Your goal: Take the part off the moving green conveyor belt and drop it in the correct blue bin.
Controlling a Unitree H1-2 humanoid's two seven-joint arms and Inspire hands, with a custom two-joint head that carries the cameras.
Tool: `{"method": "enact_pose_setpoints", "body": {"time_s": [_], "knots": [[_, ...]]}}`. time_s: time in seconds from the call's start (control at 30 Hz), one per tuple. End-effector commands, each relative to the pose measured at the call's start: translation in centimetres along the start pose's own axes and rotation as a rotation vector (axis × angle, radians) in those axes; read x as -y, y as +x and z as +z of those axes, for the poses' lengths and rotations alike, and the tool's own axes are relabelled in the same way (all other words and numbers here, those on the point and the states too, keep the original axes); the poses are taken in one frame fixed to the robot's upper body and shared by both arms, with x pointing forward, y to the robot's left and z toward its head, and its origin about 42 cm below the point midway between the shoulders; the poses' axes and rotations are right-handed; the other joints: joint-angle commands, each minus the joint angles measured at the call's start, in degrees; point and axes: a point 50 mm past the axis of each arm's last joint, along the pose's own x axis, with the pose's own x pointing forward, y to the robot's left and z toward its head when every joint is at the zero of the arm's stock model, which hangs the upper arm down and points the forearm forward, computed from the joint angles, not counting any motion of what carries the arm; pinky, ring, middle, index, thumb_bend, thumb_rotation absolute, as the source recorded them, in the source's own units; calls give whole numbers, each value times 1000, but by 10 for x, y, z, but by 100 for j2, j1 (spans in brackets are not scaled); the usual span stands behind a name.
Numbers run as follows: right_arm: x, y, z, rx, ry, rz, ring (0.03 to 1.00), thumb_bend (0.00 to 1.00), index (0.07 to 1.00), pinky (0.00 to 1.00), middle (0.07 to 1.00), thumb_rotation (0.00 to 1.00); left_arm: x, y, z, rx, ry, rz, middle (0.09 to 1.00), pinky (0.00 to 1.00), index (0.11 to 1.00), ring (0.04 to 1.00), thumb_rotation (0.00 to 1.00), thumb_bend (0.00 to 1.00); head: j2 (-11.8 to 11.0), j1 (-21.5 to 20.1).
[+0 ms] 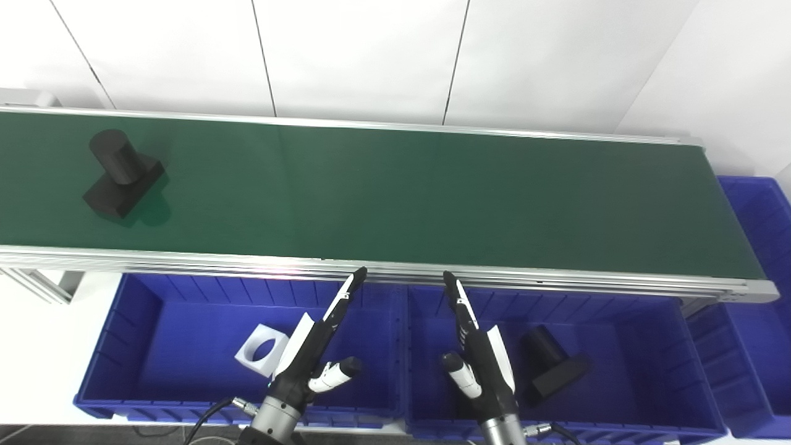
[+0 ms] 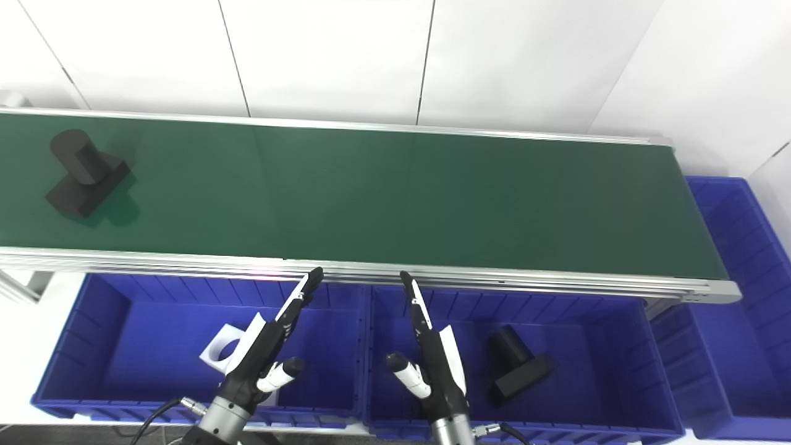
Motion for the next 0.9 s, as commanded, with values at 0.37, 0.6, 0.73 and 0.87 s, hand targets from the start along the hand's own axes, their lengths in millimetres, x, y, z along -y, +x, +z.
{"method": "enact_pose_setpoints", "body": {"time_s": [0.37, 0.6, 0.73, 0.87], "knots": [[1, 8, 11, 77, 42, -5, 1000, 973, 978, 1000, 995, 1000, -2, 6, 9, 66, -6, 10, 1000, 1000, 1000, 1000, 1000, 919, -18, 0], [2, 8, 12, 65, 94, -25, 973, 947, 953, 969, 975, 1000, -2, 6, 9, 63, -14, 12, 1000, 1000, 1000, 1000, 1000, 918, -14, -16], [1, 8, 14, 64, 132, -27, 956, 925, 953, 962, 967, 1000, -3, 6, 8, 62, -11, 14, 1000, 1000, 1000, 1000, 1000, 909, -10, -30], [1, 8, 14, 64, 136, -29, 954, 920, 945, 957, 965, 1000, -3, 6, 8, 63, -12, 16, 1000, 1000, 1000, 1000, 1000, 911, -12, -36]]}}
